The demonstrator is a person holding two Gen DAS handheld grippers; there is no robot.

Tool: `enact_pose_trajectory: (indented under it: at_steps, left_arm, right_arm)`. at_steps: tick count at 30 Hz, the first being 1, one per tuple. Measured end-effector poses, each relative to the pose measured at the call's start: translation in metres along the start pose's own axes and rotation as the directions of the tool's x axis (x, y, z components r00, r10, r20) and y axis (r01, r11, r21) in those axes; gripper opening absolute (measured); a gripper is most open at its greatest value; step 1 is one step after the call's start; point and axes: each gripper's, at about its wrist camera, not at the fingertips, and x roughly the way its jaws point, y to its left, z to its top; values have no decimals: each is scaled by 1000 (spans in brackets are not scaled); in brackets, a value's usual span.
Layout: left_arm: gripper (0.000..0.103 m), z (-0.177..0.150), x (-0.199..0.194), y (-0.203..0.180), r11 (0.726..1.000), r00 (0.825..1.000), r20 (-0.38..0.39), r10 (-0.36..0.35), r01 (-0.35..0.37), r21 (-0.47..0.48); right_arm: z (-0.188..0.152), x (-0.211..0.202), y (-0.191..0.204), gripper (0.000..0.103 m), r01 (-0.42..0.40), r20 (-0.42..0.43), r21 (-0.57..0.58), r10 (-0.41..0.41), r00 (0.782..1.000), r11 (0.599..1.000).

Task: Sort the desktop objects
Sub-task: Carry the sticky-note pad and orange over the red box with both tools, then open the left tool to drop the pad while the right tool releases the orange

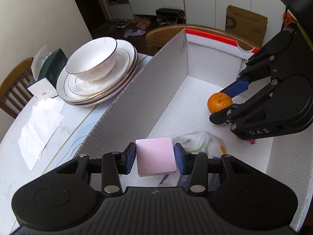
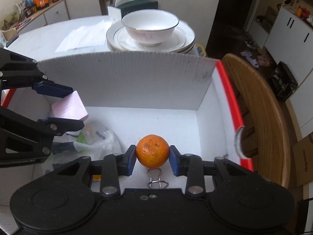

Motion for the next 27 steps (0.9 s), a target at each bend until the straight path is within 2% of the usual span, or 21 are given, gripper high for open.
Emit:
enact_pose_trajectory:
  at_steps: [4,9,19,21,23,25,27]
  left_arm:
    - [42,-1,8,2,999,998,-46,-33,32,-15]
    - [42,-3,16,1,998,993,-93,-69,67,-22]
    - [42,0,26,-1,995,980,-169,-100,99,-17]
    - [44,1,28,-1,995,979,-180,-96,95,-16]
    - [57,1,27,-2,996,980,-175,-90,88,-16]
    - [64,1,24,-3,996,983,-160,-86,86,-11]
    - [65,0,21,-3,996,984,-152,-90,88,-17]
  right_arm:
    - [2,8,3,35,6,-61,-30,-8,998,1000]
    - [-1,14,5,35,4,-96,-52,-9,995,999]
    - [-1,20,5,38,-5,-107,-61,-1,994,998]
    - [-1,20,5,39,-6,-101,-63,0,995,998]
    - [-2,19,4,41,-6,-94,-63,0,996,998]
    - [-2,18,2,42,-3,-89,-56,-2,996,998]
    - [-1,15,0,44,-4,-79,-55,0,997,998]
